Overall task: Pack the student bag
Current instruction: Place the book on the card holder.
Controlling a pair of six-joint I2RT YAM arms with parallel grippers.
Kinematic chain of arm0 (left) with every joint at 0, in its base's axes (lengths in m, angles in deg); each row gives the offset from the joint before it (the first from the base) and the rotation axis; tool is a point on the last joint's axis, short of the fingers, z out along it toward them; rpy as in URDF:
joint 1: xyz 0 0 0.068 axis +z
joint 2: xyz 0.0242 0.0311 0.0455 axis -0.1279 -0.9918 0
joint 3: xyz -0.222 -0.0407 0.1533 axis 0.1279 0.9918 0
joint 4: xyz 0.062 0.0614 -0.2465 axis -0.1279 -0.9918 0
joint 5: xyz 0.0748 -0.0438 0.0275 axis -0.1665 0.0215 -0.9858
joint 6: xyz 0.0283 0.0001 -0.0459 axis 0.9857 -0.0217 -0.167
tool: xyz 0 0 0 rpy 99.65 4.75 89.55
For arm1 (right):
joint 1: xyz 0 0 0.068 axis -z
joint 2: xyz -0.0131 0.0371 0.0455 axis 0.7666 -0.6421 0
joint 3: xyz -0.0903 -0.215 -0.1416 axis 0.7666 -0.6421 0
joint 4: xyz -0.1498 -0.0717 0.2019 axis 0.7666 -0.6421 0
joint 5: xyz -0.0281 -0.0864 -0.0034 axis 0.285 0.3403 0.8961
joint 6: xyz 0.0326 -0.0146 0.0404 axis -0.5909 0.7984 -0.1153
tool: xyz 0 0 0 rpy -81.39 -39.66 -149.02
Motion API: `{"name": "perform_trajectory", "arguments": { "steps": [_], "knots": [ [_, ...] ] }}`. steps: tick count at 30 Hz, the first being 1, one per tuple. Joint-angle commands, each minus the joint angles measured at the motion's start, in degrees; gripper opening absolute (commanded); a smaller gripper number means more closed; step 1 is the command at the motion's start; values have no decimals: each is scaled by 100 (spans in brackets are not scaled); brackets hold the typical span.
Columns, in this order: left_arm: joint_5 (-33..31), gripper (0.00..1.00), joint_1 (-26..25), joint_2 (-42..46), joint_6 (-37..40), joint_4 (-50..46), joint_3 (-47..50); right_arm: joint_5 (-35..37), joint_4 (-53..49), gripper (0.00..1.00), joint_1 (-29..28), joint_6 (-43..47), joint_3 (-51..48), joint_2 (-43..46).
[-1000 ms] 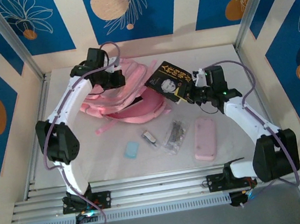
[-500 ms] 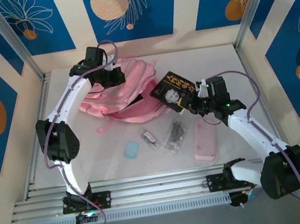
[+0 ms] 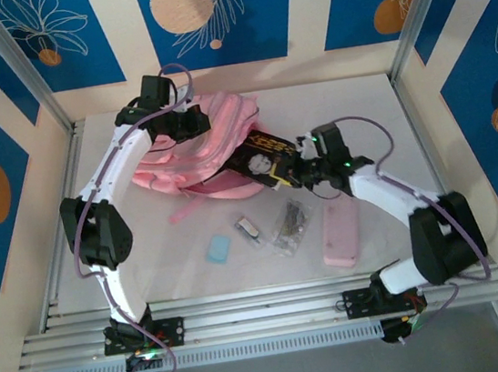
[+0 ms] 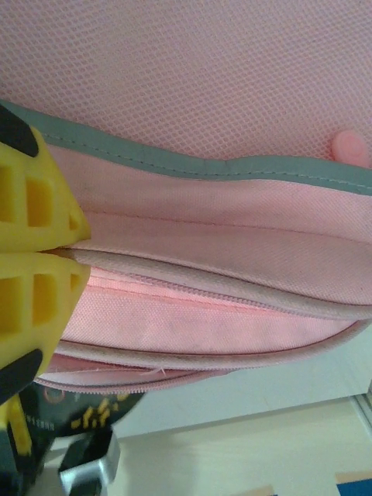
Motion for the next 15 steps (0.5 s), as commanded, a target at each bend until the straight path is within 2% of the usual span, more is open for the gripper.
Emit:
{"name": "perform_trajectory", "arguments": {
  "steps": [1, 8, 12, 15],
  "knots": [
    [535, 0, 36, 269, -240, 557, -108, -577, 1494, 0, -469, -204, 731, -687],
    [617, 0, 30, 443, -489, 901, 240, -635, 2181, 0, -916, -441, 2227, -2722],
    [665, 0, 32, 553, -575, 1074, 440, -740, 1899, 0, -996, -416, 3277, -3799],
    [681, 0, 35, 617, -627, 1165, 546, -702, 1672, 4, -975, -450, 3697, -4268]
  ]
}}
